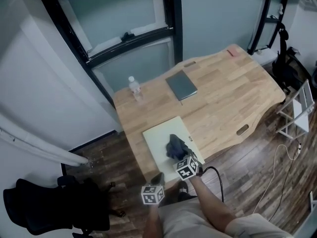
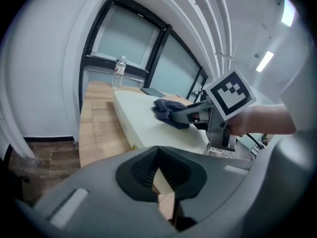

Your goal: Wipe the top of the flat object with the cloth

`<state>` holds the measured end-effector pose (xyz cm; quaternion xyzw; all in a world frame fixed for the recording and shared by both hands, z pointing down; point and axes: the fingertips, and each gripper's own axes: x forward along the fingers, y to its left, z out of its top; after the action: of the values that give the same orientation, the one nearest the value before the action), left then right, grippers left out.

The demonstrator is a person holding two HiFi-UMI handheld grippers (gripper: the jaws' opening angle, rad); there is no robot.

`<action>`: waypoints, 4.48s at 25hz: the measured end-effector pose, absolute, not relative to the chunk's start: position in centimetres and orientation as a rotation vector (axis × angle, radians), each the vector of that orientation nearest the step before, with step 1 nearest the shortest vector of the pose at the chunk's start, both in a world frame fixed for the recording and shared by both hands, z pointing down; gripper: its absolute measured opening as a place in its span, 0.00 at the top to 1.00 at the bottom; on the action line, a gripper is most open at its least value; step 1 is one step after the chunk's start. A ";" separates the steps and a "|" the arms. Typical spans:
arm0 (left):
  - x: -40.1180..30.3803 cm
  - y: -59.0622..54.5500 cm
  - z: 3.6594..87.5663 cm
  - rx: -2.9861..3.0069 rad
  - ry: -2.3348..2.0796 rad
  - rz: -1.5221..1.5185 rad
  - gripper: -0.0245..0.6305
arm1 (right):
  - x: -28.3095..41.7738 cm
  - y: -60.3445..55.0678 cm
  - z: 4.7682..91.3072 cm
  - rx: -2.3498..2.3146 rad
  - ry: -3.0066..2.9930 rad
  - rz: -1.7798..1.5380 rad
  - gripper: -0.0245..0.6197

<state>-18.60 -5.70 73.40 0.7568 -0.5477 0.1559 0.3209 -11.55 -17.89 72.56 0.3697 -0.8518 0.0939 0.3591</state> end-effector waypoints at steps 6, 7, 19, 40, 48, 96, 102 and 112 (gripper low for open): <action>-18.6 -5.6 73.2 1.966 -1.434 0.372 0.95 | -13.8 -16.4 72.3 0.841 -2.250 0.235 0.74; -18.7 -5.6 73.2 1.964 -1.437 0.369 0.95 | -14.5 -15.9 72.3 0.810 -2.258 0.228 0.74; -18.5 -5.5 73.4 1.962 -1.443 0.400 0.95 | -20.3 -10.7 72.2 0.466 -2.327 0.095 0.74; -18.3 -6.4 73.3 1.956 -1.442 0.439 0.95 | -9.9 -16.1 72.5 0.754 -2.243 0.274 0.74; -18.4 -6.6 73.1 1.958 -1.453 0.429 0.95 | -3.7 -17.7 72.5 0.941 -2.168 0.307 0.74; -23.4 -3.7 75.1 1.764 -1.553 0.336 0.95 | -15.5 -12.7 72.0 0.649 -2.277 0.141 0.73; -22.5 -4.6 74.8 1.788 -1.545 0.352 0.95 | -15.5 -12.4 71.7 0.644 -2.277 0.134 0.73; -21.1 -5.0 75.2 1.815 -1.500 0.359 0.95 | -17.8 -7.7 71.4 0.416 -2.330 0.084 0.73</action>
<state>-21.09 -4.97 75.15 0.7076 -0.5849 0.1401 0.3709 -17.82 -7.75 71.44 0.1628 -0.9111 0.0327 0.3773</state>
